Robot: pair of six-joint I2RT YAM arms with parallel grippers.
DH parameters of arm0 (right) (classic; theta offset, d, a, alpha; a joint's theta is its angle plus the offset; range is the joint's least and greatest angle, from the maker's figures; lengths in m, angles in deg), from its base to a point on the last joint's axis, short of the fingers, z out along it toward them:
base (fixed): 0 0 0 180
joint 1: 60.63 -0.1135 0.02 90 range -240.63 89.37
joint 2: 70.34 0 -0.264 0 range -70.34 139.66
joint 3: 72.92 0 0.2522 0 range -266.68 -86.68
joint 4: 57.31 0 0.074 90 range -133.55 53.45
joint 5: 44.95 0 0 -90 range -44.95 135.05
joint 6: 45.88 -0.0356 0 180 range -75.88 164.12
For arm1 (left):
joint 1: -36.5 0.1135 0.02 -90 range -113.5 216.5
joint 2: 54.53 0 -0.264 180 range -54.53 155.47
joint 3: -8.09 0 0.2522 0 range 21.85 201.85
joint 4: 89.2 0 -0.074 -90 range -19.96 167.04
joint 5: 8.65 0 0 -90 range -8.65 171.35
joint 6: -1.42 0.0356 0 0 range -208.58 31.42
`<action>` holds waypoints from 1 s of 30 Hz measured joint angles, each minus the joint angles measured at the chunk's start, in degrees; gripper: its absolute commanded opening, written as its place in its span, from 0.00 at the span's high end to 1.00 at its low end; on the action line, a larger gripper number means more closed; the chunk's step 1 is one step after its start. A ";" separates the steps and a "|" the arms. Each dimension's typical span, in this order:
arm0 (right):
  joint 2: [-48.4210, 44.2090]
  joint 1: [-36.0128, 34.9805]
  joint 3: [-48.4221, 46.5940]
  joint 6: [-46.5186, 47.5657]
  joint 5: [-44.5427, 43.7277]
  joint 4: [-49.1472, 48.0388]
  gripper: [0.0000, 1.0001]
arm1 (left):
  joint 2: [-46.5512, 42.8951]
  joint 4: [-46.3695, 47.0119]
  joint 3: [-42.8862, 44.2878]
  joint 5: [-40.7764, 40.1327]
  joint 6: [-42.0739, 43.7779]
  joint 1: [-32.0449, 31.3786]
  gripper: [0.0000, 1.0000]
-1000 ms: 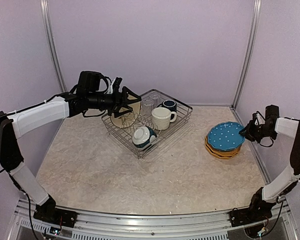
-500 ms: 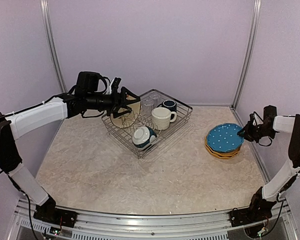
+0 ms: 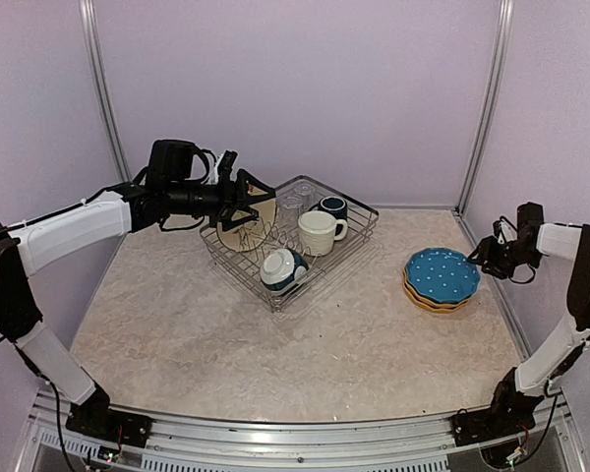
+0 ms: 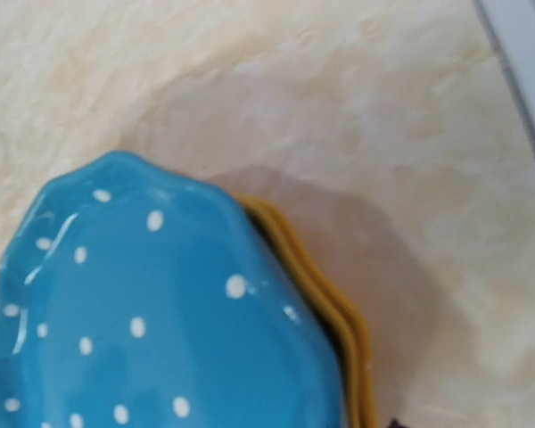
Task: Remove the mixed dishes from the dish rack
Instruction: Place the plate with another plate, then grab the plate from the dish rack.
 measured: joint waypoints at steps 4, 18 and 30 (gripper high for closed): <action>-0.35 -1.09 -1.07 1.31 -4.37 1.25 0.35 | 0.00 -0.17 0.02 -0.13 0.11 0.00 0.16; -13.68 -3.61 1.57 2.56 -8.50 2.21 0.05 | 0.94 -18.71 11.02 -9.51 10.97 5.38 0.15; -18.21 -3.61 4.28 0.72 -3.08 0.24 0.00 | 13.92 -30.03 25.31 -14.19 22.40 15.28 0.19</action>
